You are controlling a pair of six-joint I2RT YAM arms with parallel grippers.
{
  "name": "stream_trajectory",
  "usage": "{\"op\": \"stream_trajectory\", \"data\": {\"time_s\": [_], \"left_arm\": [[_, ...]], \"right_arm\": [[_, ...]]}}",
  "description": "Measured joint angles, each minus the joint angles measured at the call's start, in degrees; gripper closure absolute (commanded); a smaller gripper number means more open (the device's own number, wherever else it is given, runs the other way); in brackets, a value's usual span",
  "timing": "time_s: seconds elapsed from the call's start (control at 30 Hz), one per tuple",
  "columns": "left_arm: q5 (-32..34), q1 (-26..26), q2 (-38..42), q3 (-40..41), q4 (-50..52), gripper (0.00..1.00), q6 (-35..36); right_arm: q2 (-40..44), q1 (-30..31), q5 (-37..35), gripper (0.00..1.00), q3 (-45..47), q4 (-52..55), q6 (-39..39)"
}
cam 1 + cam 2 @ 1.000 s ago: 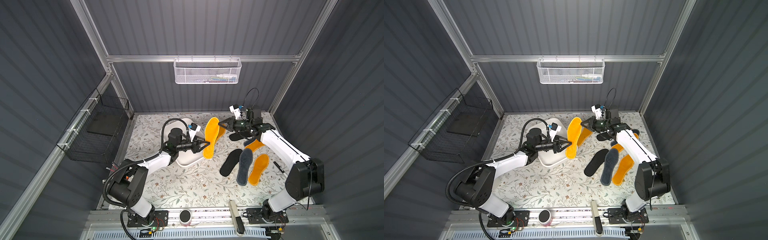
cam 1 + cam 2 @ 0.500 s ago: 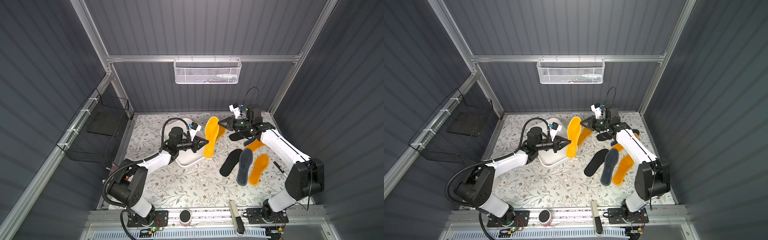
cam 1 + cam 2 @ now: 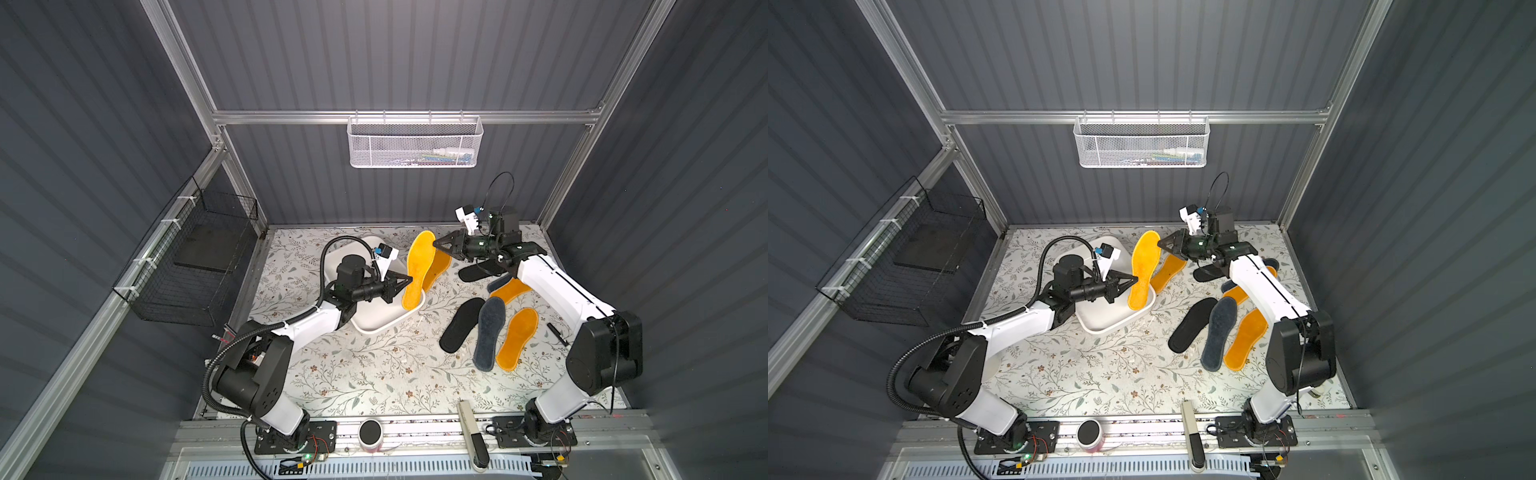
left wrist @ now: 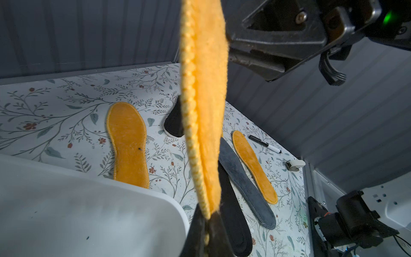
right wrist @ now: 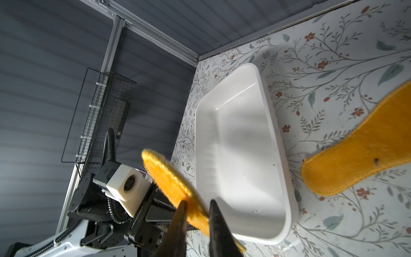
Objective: Put the insoles into the storage box
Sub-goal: Place the insole in the storage box.
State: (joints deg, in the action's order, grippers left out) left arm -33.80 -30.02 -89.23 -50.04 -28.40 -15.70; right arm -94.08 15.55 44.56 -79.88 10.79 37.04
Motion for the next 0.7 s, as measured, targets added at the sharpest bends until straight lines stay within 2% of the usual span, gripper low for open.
{"op": "stream_trajectory", "data": {"time_s": [0.1, 0.3, 0.37, 0.7], "left_arm": [[3.1, 0.0, 1.5, 1.0, -1.7, 1.00, -1.5], [10.2, 0.0, 2.4, 1.3, -2.4, 1.00, -3.9], [11.6, 0.0, 2.4, 1.3, -2.2, 1.00, -4.3], [13.9, 0.0, 2.4, 1.3, -1.2, 1.00, -5.2]], "right_arm": [[-0.1, 0.0, -0.3, 0.69, -0.2, -0.3, 0.1], [-0.1, 0.1, -0.6, 0.55, -0.2, -1.5, 0.9], [-0.1, 0.1, -0.7, 0.55, -0.2, -1.8, 0.9], [0.7, -0.6, -0.8, 0.47, 0.9, -2.1, 0.4]]}}
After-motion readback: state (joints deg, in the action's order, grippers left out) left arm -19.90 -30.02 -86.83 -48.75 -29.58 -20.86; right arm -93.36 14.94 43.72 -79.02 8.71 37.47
